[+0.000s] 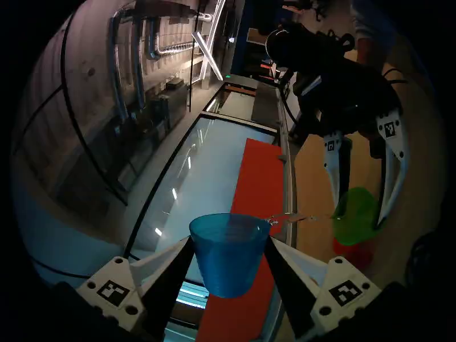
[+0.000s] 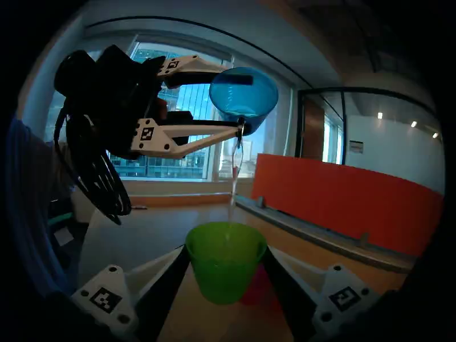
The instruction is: Pour water
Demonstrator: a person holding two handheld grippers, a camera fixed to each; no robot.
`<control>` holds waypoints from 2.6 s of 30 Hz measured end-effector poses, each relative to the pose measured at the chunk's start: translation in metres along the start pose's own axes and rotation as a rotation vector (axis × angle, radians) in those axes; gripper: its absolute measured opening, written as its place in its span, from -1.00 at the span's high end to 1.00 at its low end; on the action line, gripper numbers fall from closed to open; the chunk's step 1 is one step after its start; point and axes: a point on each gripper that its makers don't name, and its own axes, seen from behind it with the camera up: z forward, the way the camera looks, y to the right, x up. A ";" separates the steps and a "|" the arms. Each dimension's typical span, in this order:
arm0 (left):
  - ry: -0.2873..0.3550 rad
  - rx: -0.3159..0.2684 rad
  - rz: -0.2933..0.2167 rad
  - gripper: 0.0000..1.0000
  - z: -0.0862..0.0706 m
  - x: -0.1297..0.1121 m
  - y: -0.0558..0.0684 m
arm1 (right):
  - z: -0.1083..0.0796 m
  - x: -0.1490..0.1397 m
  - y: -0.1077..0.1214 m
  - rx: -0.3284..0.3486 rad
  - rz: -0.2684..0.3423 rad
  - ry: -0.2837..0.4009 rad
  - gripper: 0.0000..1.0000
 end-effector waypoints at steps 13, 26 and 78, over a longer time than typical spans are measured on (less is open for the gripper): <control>0.007 0.013 0.045 -0.70 -0.001 0.006 -0.008 | -0.002 -0.003 0.001 -0.003 0.000 -0.001 -0.81; 0.014 0.018 0.102 -0.70 0.000 0.012 -0.011 | -0.003 -0.004 0.001 -0.006 -0.001 -0.001 -0.81; 0.034 0.057 0.298 -0.70 0.002 0.027 -0.022 | 0.000 -0.005 0.005 -0.018 0.006 0.001 -0.81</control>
